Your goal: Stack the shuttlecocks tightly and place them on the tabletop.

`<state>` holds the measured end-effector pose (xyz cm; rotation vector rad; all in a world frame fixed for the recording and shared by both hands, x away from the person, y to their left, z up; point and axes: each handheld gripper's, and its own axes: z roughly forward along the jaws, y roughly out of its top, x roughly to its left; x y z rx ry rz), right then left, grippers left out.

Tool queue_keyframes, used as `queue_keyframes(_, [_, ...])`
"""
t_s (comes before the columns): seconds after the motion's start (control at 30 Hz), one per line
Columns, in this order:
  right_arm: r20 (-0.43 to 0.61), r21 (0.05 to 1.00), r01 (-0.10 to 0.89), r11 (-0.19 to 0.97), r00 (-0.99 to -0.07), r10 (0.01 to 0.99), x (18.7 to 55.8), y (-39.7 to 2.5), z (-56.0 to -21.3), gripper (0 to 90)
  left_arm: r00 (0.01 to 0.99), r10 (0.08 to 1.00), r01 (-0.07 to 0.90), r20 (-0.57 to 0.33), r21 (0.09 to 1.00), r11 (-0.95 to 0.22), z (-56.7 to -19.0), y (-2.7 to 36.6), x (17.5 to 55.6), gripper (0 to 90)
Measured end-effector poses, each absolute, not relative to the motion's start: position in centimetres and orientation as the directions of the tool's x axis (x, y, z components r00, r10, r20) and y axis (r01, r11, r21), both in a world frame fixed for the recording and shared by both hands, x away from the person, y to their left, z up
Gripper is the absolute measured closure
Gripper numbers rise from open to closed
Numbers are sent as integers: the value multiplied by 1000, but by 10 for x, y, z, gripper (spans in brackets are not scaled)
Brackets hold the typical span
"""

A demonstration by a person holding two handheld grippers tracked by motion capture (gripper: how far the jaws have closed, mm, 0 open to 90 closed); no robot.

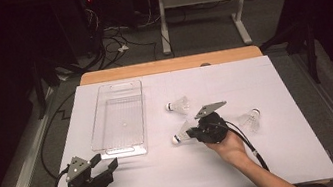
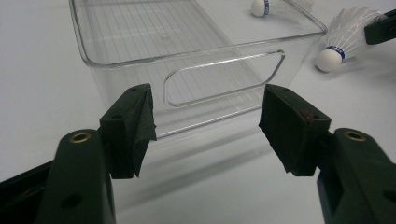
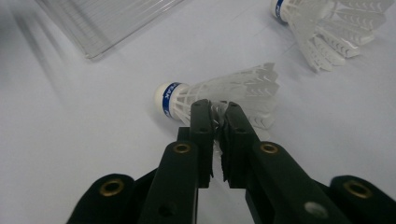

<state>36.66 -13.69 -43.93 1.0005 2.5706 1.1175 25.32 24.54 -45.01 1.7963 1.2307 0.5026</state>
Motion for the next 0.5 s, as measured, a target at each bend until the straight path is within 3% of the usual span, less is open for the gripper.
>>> queue_keyframes(0.5, [133, 703, 500, 506, -791, 597, 362, -145, -431, 900, 427, 893, 537, -139, 834, -127, -450, 245, 253, 360])
